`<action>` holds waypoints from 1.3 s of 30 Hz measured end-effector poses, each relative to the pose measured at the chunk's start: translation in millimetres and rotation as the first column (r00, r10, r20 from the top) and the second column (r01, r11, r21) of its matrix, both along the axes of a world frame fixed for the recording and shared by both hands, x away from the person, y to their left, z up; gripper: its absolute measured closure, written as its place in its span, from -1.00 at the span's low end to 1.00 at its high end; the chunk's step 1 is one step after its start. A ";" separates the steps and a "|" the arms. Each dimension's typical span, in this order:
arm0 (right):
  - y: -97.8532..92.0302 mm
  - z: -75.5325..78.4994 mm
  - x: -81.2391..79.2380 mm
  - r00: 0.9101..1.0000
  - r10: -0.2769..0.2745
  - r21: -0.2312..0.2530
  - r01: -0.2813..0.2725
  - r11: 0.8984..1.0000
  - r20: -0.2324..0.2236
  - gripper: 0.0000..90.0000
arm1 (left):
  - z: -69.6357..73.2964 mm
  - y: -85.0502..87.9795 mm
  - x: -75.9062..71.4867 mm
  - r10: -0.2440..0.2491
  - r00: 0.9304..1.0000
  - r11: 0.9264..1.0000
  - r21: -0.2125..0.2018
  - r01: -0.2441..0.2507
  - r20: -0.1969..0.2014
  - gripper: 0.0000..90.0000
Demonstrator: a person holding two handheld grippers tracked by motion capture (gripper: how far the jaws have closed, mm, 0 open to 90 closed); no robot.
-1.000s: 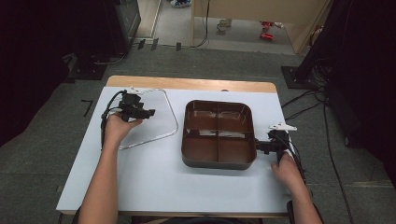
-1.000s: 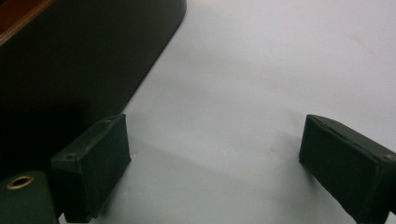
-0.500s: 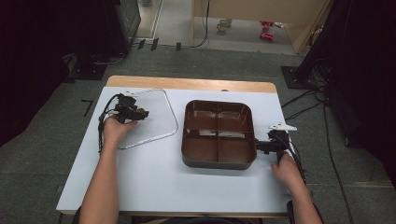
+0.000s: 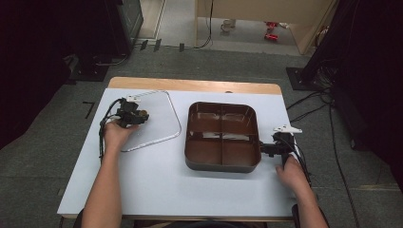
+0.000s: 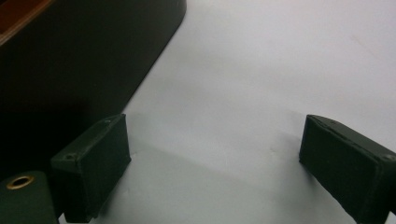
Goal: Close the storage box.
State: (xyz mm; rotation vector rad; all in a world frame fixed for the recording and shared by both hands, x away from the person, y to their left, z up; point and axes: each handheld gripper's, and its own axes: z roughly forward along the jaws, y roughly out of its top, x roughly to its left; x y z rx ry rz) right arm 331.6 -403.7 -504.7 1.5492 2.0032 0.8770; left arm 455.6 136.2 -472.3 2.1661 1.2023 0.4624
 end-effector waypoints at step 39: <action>-0.1 0.0 -0.1 1.000 0.002 -0.003 -0.002 1.000 0.000 -0.82 | 98.3 -58.8 -40.6 -0.154 0.983 0.978 -0.129 0.166 0.096 0.32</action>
